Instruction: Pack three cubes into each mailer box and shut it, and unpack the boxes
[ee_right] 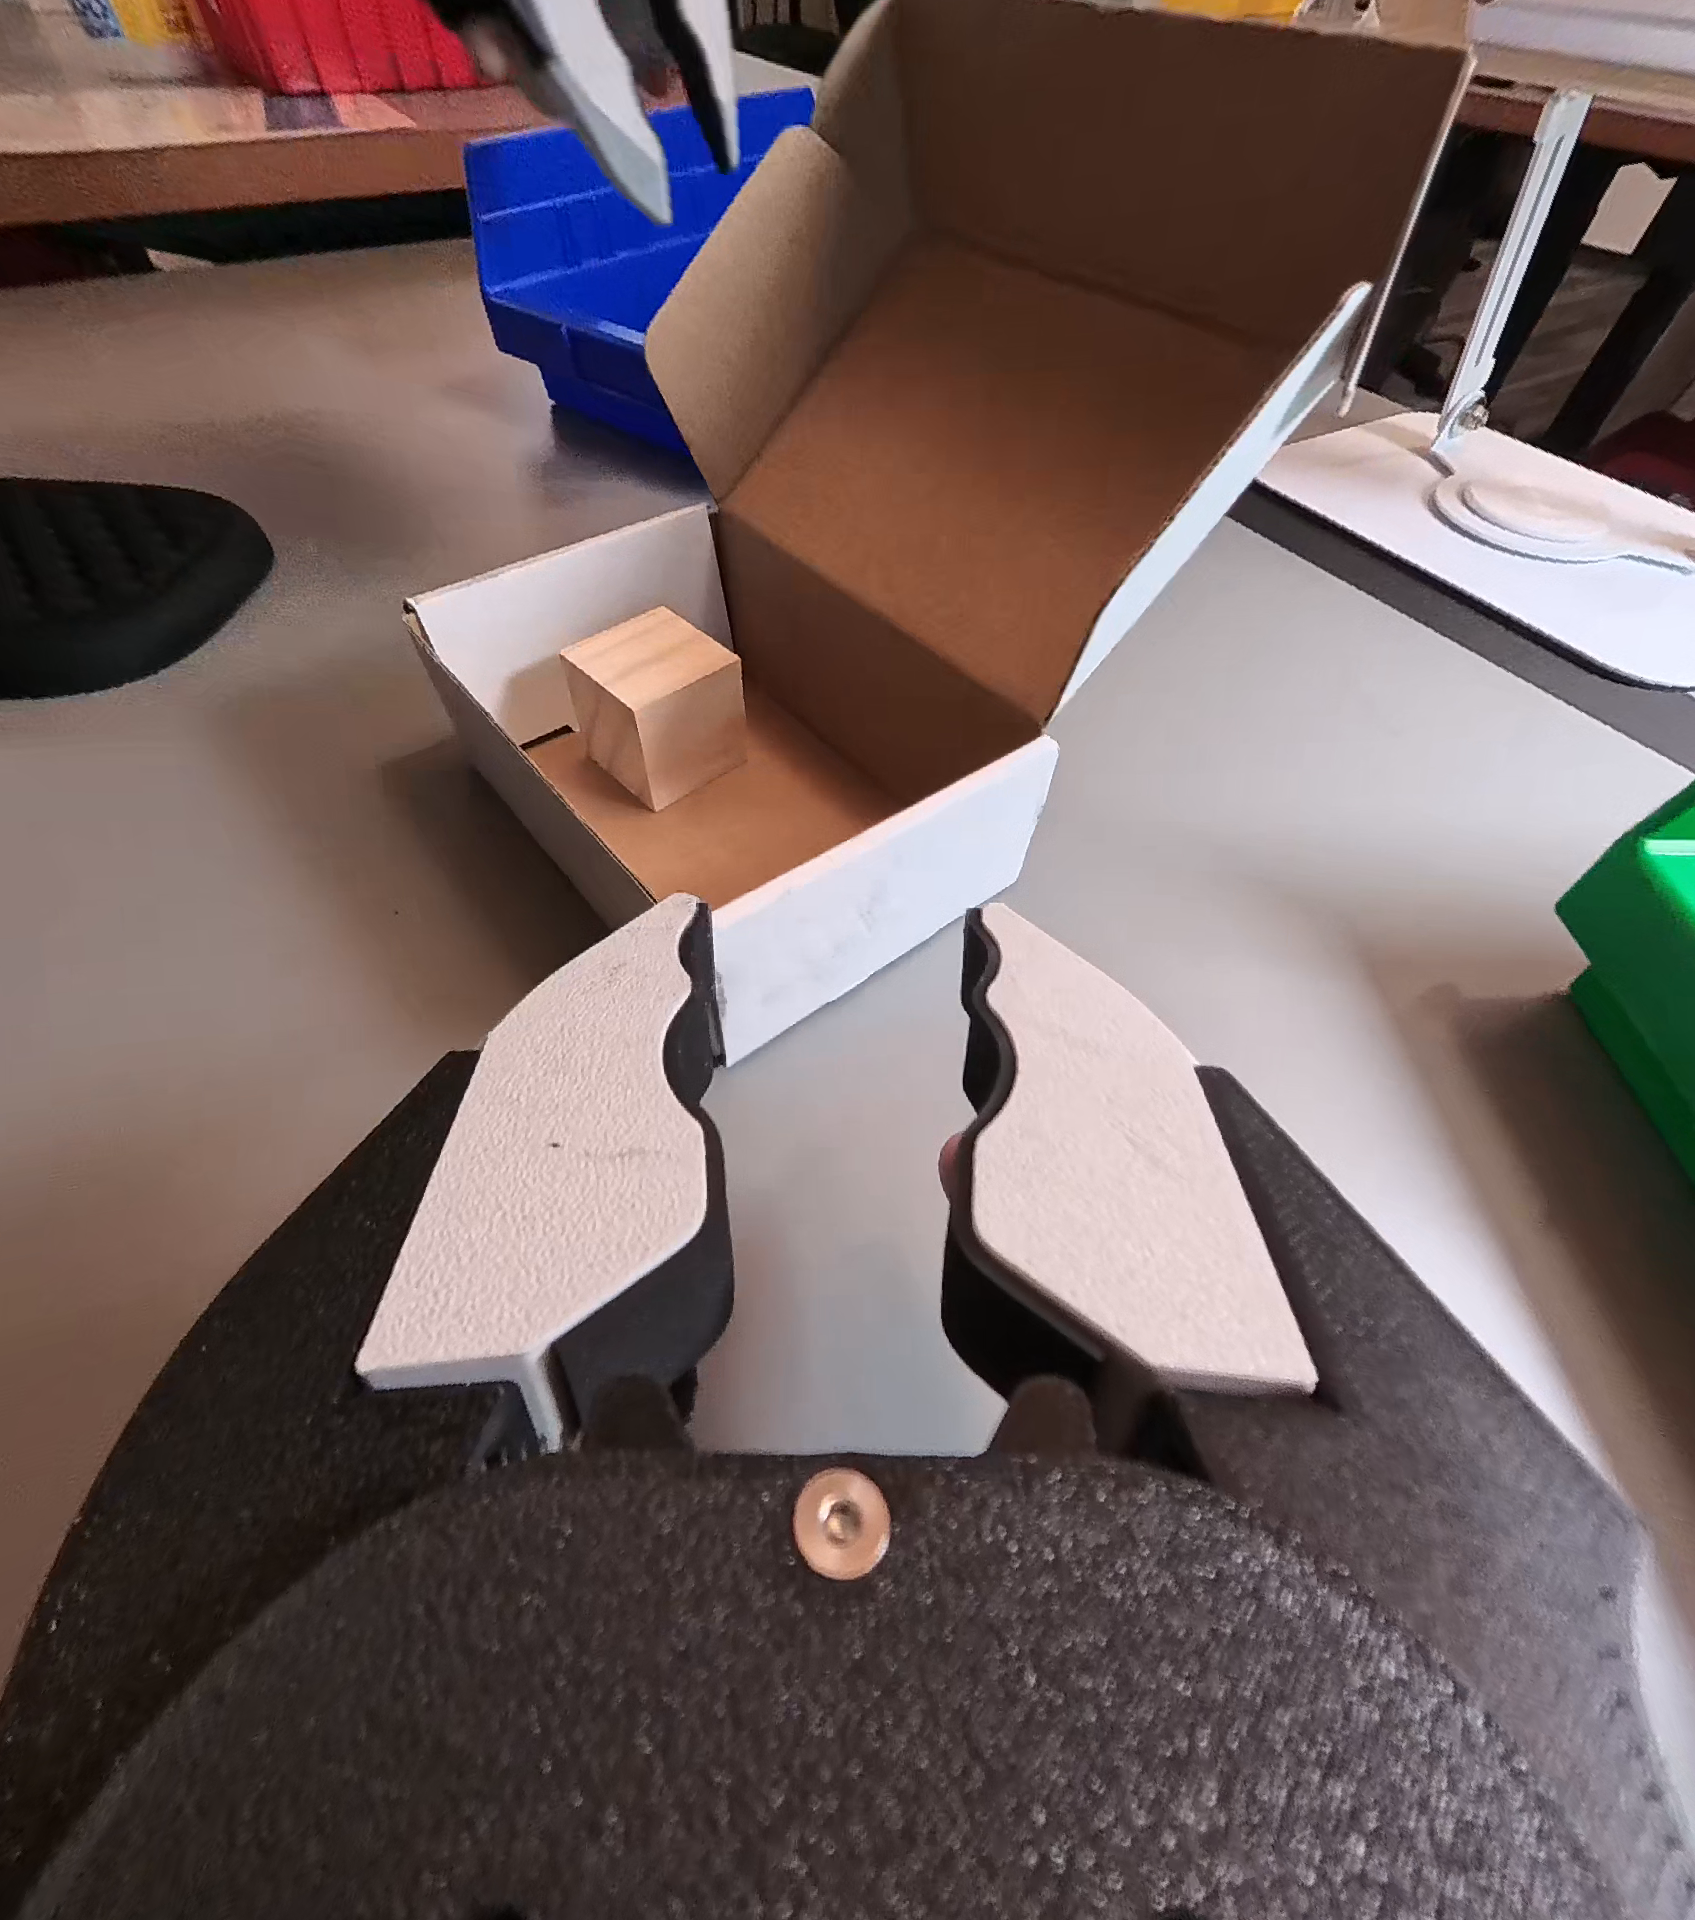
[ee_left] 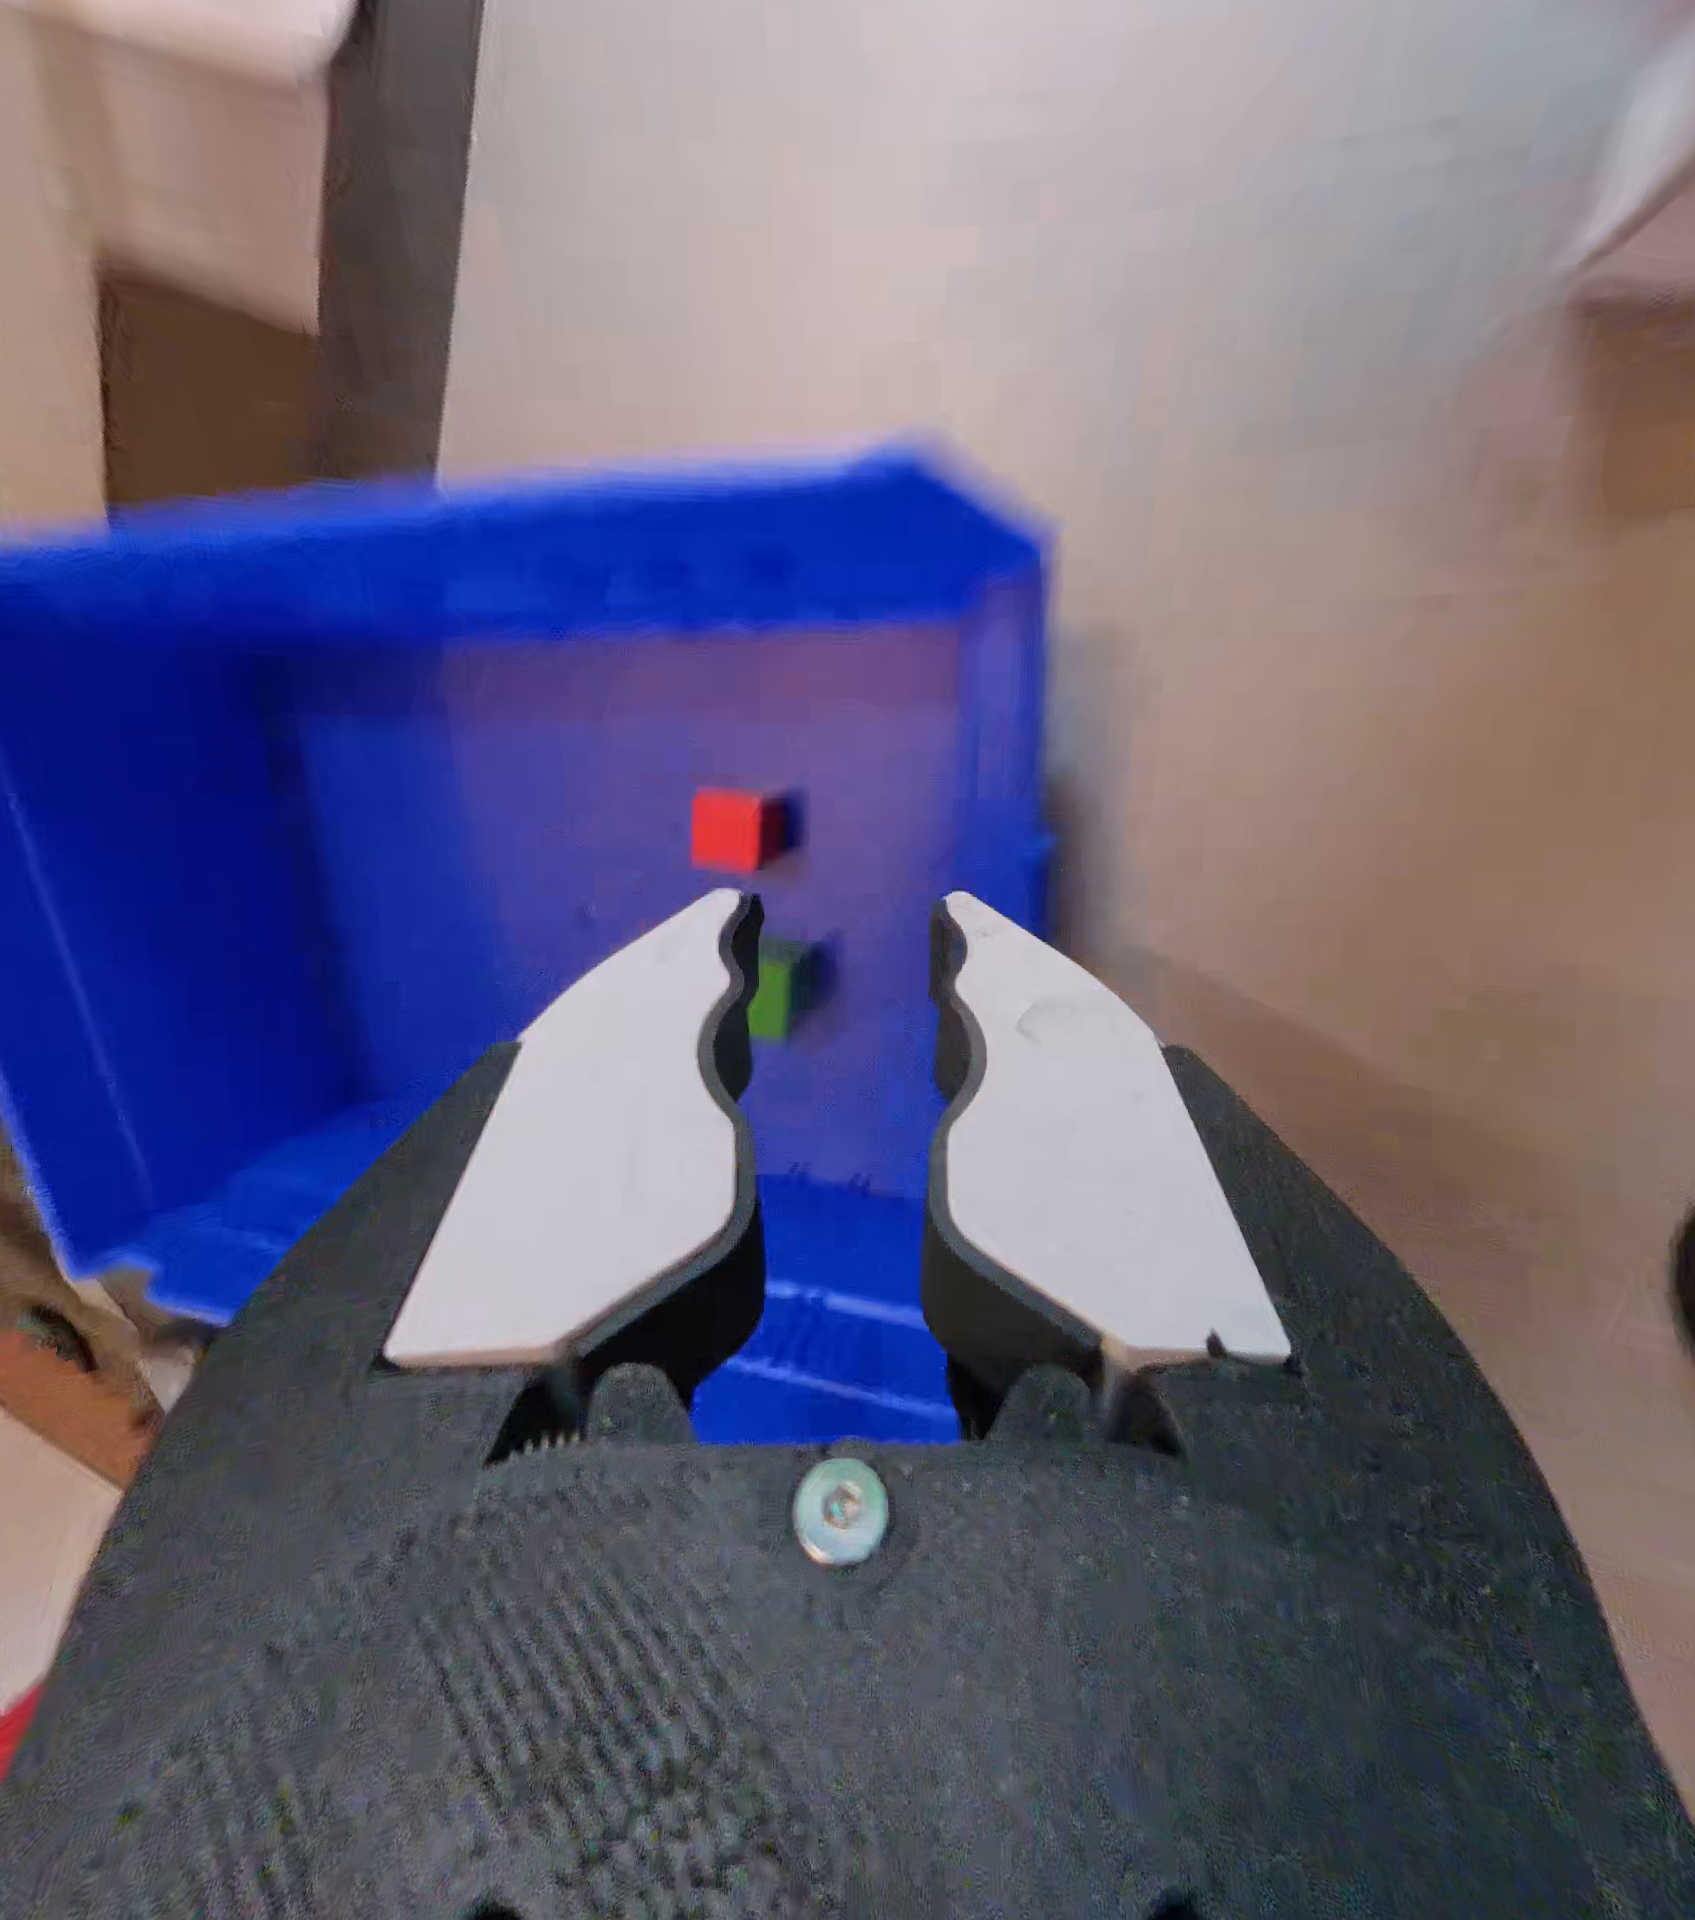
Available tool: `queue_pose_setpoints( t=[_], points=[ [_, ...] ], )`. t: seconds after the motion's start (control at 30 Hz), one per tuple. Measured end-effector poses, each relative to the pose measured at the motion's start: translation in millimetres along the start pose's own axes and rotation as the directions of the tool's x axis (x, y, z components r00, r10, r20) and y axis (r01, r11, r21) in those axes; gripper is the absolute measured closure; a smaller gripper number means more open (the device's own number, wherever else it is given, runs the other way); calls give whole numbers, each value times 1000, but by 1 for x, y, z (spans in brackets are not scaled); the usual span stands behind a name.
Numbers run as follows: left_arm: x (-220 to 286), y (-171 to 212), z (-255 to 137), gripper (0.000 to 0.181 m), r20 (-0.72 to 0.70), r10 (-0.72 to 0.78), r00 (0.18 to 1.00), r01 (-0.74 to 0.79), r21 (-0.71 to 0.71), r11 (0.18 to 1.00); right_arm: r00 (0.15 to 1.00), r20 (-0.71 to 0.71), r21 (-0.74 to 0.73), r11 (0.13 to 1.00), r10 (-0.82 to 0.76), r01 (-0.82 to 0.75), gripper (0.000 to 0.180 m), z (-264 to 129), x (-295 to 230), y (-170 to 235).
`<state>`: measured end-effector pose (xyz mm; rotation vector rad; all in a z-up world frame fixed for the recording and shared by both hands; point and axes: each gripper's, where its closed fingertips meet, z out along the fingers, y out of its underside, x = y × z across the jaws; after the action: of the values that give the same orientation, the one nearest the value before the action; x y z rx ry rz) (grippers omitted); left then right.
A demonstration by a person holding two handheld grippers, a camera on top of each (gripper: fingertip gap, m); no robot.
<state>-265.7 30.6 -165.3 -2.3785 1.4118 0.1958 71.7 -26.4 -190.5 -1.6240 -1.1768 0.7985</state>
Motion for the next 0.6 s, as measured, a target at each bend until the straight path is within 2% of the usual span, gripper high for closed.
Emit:
queue_pose_setpoints(
  t=[0.03,0.13,0.27,0.33,0.47,0.53,0.6],
  points=[
    [-12,21,12,148,-20,-31,999,30,-64,997,1000,2,-3,1000,-1,1,134,0,-1,0],
    [-28,66,44,142,-80,-75,994,56,-215,975,1000,2,-18,1000,-15,15,134,0,-3,4],
    [-28,85,68,141,-123,-90,988,49,-300,953,1000,10,-23,1000,-19,19,134,0,-4,5],
    [-31,83,73,154,-122,-97,988,58,-293,954,1000,19,-24,1000,-8,8,133,1,-4,6],
    [-39,75,64,154,-89,-105,990,76,-274,959,1000,20,-27,1000,-7,7,134,1,-4,7],
    [-42,59,44,155,-52,-91,994,76,-239,968,1000,16,-26,1000,-11,11,134,1,-4,6],
    [-38,25,13,155,-22,-60,998,56,-148,987,1000,14,-21,1000,-13,13,134,0,-4,5]
  ],
)
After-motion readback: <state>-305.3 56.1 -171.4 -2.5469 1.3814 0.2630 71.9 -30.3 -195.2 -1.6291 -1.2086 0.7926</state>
